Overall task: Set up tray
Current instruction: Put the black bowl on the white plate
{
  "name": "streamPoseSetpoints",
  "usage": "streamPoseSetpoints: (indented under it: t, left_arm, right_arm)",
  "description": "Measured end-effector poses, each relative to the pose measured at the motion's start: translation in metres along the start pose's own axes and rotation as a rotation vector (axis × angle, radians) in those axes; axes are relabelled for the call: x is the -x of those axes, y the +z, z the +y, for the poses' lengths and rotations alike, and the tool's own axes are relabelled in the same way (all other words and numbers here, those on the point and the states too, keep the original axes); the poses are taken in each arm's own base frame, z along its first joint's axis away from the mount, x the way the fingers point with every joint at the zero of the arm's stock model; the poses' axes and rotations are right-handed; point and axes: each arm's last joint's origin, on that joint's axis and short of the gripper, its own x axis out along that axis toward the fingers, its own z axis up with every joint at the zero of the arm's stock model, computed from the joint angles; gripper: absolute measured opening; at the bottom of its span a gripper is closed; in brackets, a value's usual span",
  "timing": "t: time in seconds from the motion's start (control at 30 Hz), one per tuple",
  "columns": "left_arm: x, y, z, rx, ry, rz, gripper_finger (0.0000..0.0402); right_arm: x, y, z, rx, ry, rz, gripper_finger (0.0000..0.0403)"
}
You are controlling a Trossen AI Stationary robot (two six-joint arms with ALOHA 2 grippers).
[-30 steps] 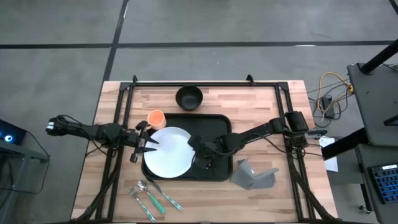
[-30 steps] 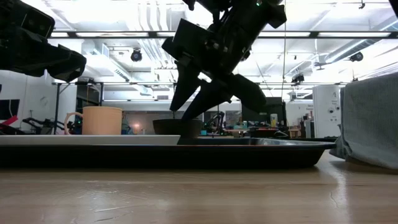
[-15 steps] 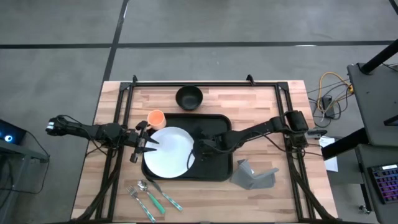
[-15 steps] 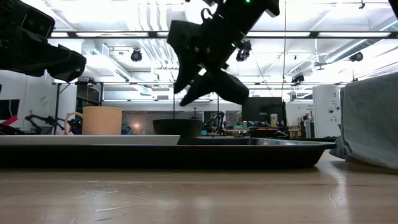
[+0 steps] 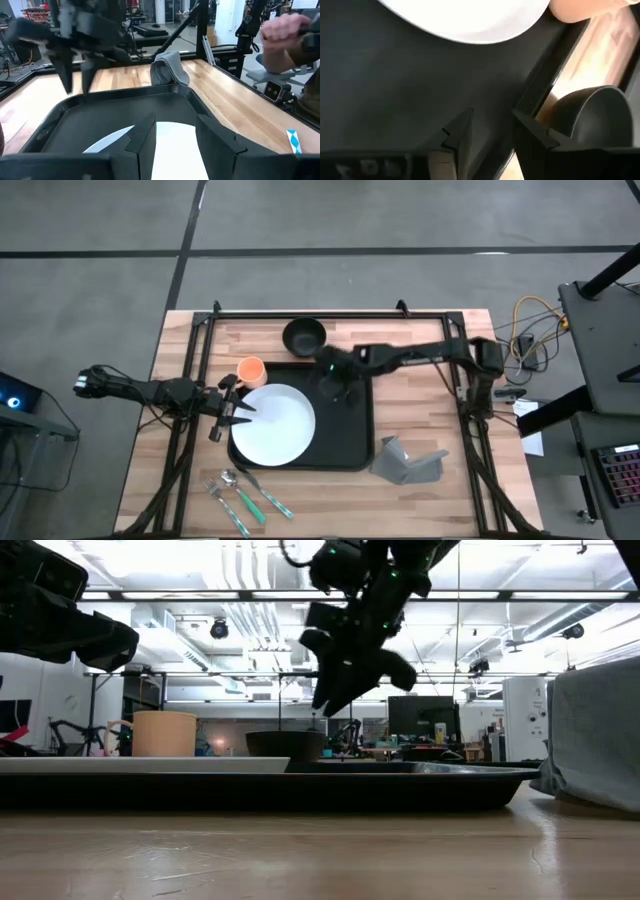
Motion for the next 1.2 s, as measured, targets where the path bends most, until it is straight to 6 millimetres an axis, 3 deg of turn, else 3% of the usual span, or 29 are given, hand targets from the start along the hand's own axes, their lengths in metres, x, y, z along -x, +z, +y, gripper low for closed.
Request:
streamPoseSetpoints:
  t: [0.17, 0.33, 0.57, 0.8, 1.2]
  left_arm:
    - [-0.001, -0.001, 0.0, 0.0, 0.0, 0.01, 0.0119]
    - [-0.001, -0.002, 0.0, 0.0, -0.001, 0.018, 0.0119]
    - [-0.002, -0.002, 0.0, 0.001, -0.001, 0.025, 0.0119]
    - [-0.002, -0.002, 0.0, 0.001, -0.001, 0.025, 0.0119]
    - [-0.002, -0.002, 0.0, 0.0, -0.001, 0.025, 0.0119]
  right_arm:
    - [0.009, -0.028, -0.025, -0.013, -0.024, -0.064, 0.0125]
    - [0.01, -0.041, -0.041, 0.036, -0.056, -0.138, 0.0124]
    - [0.012, -0.041, -0.049, -0.063, -0.095, -0.169, 0.0113]
    - [0.014, -0.037, -0.051, -0.3, -0.086, -0.194, 0.011]
    - [0.013, -0.043, -0.055, -0.182, -0.108, -0.169, 0.0112]
